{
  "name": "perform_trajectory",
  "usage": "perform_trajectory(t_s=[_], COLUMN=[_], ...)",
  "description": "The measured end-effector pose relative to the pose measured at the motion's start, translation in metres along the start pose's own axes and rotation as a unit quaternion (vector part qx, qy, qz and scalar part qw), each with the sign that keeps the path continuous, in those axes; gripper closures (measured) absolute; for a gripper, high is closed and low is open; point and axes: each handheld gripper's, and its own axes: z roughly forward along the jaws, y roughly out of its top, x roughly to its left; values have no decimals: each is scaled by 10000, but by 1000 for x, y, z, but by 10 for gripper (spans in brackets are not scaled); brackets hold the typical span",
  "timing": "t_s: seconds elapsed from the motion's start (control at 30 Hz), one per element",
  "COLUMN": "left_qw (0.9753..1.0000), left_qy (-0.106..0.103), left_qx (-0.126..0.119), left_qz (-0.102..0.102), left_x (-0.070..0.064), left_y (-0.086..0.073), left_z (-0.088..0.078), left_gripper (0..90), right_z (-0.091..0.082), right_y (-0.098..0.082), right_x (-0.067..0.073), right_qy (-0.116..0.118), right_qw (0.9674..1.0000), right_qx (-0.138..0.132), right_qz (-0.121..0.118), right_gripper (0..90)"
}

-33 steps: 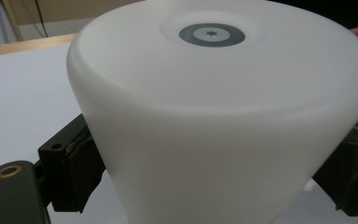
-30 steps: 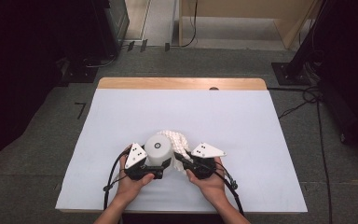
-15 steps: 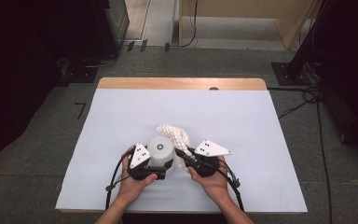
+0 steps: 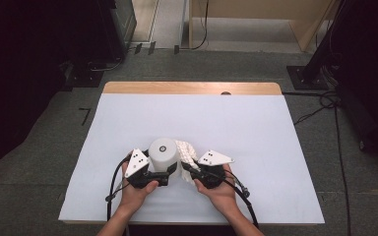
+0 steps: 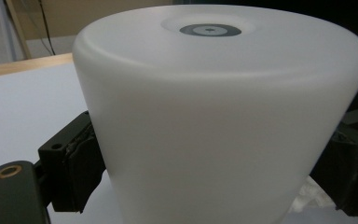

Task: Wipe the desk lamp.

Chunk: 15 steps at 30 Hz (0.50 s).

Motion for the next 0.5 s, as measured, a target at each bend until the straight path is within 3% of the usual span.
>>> perform_trajectory(t_s=[0.1, 0.33, 0.4, 0.5], left_qw=[9999, 9989, 9989, 9991], left_qy=[13, 7, 3, 41], left_qx=[132, 353, 365, 299], left_qz=[96, 298, 300, 312], left_x=[-2, -10, -11, -11], left_y=[-3, -9, -10, -9], left_z=[4, 12, 13, 12], left_gripper=[83, 83, 83, 83], right_z=[-4, -21, -25, -24], right_y=[3, 17, 20, 19], right_x=[0, 2, 2, 2], right_qy=[22, -63, -70, -59], right_qw=[9999, 9987, 9981, 9983], right_qx=[-110, -489, -603, -560], right_qz=[40, -111, -136, -114], right_gripper=[789, 789, 789, 789])
